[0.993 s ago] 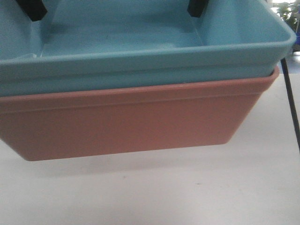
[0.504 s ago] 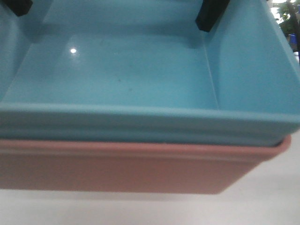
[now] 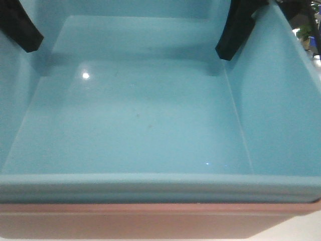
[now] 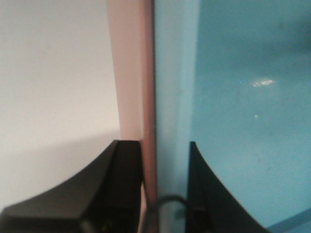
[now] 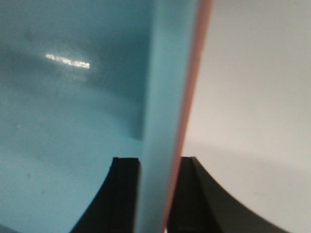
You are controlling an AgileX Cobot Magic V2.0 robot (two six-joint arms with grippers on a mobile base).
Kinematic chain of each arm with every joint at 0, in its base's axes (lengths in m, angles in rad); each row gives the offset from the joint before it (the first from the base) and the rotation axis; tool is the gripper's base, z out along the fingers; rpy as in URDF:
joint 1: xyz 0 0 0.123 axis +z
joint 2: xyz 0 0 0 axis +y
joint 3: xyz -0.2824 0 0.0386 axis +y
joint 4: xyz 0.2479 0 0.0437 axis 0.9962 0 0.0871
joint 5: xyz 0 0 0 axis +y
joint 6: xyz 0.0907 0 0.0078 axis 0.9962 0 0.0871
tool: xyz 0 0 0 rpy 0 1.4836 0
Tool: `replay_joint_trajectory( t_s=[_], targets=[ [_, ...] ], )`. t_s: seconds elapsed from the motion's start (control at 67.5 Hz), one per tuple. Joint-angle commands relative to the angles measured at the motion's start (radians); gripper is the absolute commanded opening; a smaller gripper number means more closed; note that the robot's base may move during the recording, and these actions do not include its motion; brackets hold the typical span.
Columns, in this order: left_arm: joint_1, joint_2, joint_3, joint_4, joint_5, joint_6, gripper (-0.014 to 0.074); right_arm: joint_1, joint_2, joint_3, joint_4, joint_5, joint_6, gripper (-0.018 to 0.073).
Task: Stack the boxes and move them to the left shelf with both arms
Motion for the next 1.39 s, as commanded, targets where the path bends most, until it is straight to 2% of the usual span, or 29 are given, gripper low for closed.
replay_joint_trajectory(
  t_s=[0.0,0.222,1.379],
  targets=[
    [-0.013,-0.013,-0.039,-0.036,-0.092,0.023,-0.0001,-0.016,-0.004,-0.029,-0.039,-0.076,-0.032,0.0058],
    [-0.013,0.041,-0.039,-0.036,-0.084,0.023,-0.0001,-0.016,0.023,-0.029,-0.021,-0.076,-0.032,0.0058],
    [-0.013,0.043,-0.039,-0.036,-0.075,0.023,-0.0002,-0.016,0.023,-0.029,-0.021,-0.046,-0.032,0.0058]
  ],
)
